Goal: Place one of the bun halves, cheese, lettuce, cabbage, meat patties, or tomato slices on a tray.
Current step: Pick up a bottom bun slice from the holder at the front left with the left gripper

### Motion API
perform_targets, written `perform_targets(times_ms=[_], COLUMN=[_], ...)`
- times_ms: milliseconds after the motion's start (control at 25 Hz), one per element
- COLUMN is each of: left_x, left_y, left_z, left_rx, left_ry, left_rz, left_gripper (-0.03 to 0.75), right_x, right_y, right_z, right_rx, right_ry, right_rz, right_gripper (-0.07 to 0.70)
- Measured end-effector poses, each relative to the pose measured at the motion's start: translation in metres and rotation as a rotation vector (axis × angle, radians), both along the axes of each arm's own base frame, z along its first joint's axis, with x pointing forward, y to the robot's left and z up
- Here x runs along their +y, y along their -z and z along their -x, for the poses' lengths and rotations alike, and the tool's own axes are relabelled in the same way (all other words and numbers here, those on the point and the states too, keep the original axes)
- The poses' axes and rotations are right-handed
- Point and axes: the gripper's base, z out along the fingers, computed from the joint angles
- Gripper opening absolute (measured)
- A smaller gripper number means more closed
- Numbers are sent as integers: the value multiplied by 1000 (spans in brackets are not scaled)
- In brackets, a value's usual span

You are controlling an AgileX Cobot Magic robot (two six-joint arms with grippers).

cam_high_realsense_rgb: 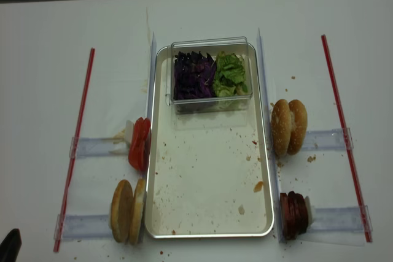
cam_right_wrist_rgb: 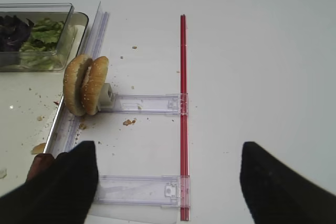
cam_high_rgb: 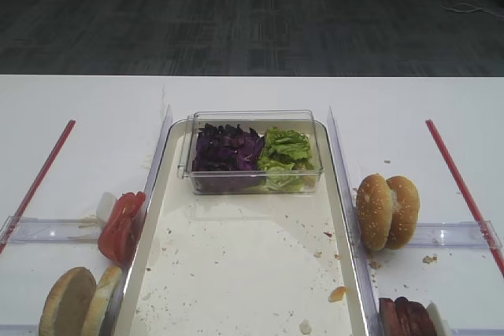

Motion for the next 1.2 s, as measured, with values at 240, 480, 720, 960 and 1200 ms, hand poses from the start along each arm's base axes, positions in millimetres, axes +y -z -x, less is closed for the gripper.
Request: perform_targets(times_ms=[240,480,720,960,1200], left_x=[0,0,0,0,0], left_y=[0,0,0,0,0], left_z=[0,0,0,0,0], left_rx=[0,0,0,0,0], left_ry=[0,0,0,0,0], left_rz=[0,0,0,0,0], left_gripper=[419,419,419,419,419], right_x=[0,0,0,0,0], right_y=[0,0,0,0,0], right_z=[0,0,0,0,0], right_rx=[0,0,0,0,0], right_ry=[0,0,0,-1,-2], right_rz=[0,0,0,2,3], right_gripper=[590,590,590,590,590])
